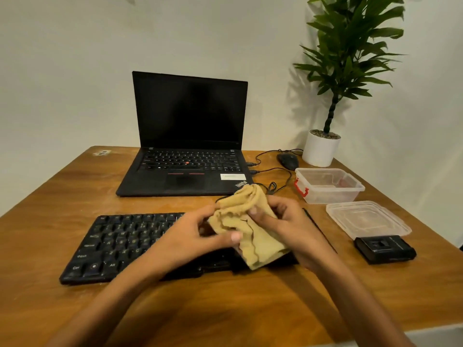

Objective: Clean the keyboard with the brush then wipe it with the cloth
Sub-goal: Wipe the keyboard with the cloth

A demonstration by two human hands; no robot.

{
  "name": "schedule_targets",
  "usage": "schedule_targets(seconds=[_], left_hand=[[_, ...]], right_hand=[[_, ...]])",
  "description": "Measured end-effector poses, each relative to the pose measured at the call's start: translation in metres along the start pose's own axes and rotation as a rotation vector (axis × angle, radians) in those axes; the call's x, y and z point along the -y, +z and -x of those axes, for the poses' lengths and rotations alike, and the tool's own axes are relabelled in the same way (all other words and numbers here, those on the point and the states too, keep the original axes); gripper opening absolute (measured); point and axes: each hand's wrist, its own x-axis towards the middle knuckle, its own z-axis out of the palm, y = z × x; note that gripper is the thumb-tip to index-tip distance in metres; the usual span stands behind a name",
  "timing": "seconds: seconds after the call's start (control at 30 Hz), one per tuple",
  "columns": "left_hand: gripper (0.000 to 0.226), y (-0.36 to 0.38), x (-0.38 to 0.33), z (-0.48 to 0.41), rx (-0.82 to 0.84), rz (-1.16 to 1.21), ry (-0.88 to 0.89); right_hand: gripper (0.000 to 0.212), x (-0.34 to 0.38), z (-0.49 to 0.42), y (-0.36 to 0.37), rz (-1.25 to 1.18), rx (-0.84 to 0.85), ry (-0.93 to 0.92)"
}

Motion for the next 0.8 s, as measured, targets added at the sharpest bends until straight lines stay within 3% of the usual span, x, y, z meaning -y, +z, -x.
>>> schedule_targets(seconds=[0.07, 0.13, 0.2, 0.33, 0.43, 0.53, 0.67, 0.8], left_hand=[[0.043, -0.002, -0.006, -0.006, -0.045, 0.22, -0.112], [0.038, -0.008, -0.004, -0.012, -0.088, 0.26, -0.183], [0.035, -0.02, 0.004, -0.019, -0.098, 0.269, -0.25], [0.028, -0.044, 0.013, -0.033, -0.051, 0.111, -0.36], [0.029, -0.052, 0.018, -0.043, -0.057, -0.046, -0.371], [0.026, -0.051, 0.025, -0.045, -0.123, -0.095, -0.327], [0.029, -0.048, 0.029, -0.042, -0.177, 0.005, -0.273], [0.03, -0.052, 0.03, -0.037, -0.137, 0.01, -0.289]], right_hand=[[0.029, -0.004, -0.012, 0.015, -0.012, 0.025, 0.021], [0.024, -0.009, -0.021, 0.028, 0.018, -0.007, 0.028], [0.027, -0.014, -0.029, 0.038, 0.216, -0.082, 0.016], [0.027, -0.016, -0.024, 0.049, 0.772, -0.163, -0.016], [0.033, -0.018, -0.016, 0.054, 0.998, -0.164, -0.063], [0.045, -0.016, -0.011, 0.056, 0.991, -0.202, -0.11], [0.066, -0.008, -0.01, 0.066, 0.943, -0.134, -0.14], [0.06, -0.009, -0.016, 0.077, 0.972, -0.095, -0.133]])
